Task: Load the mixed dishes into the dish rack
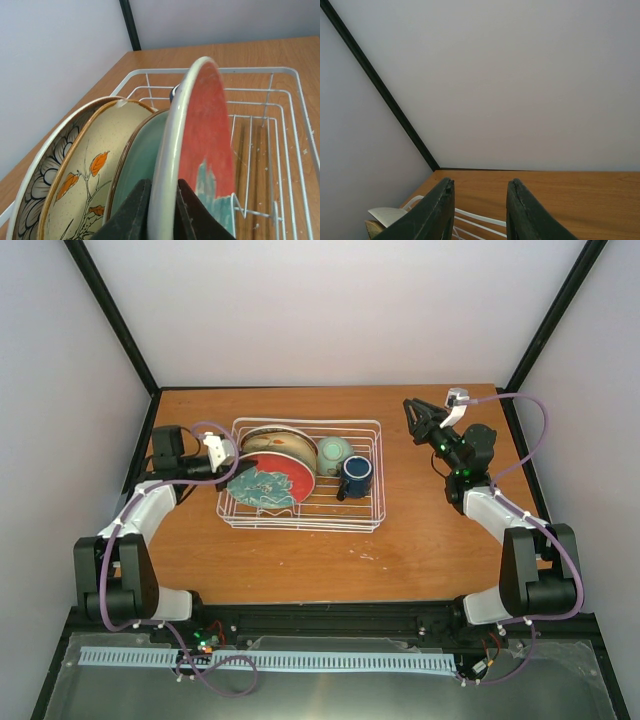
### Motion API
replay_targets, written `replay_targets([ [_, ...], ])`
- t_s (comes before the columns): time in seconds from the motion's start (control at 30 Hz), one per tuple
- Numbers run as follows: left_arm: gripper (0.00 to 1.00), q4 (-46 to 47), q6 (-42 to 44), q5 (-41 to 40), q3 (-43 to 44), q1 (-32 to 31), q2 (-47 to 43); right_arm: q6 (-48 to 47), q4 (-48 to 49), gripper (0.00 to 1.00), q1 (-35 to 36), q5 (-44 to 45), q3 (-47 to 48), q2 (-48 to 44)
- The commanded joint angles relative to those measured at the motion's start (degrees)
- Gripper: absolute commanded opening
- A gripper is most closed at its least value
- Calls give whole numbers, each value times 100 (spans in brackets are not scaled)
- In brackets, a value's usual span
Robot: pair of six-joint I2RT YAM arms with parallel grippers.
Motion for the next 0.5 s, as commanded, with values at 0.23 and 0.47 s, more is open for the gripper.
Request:
replay_targets([
  [0.23, 28, 544, 26, -367, -114, -131, -35, 120, 357, 27, -33, -99, -40, 39],
  [0.47, 39, 654, -105, -517, -182, -201, -134, 134, 407, 28, -33, -108, -98, 47],
])
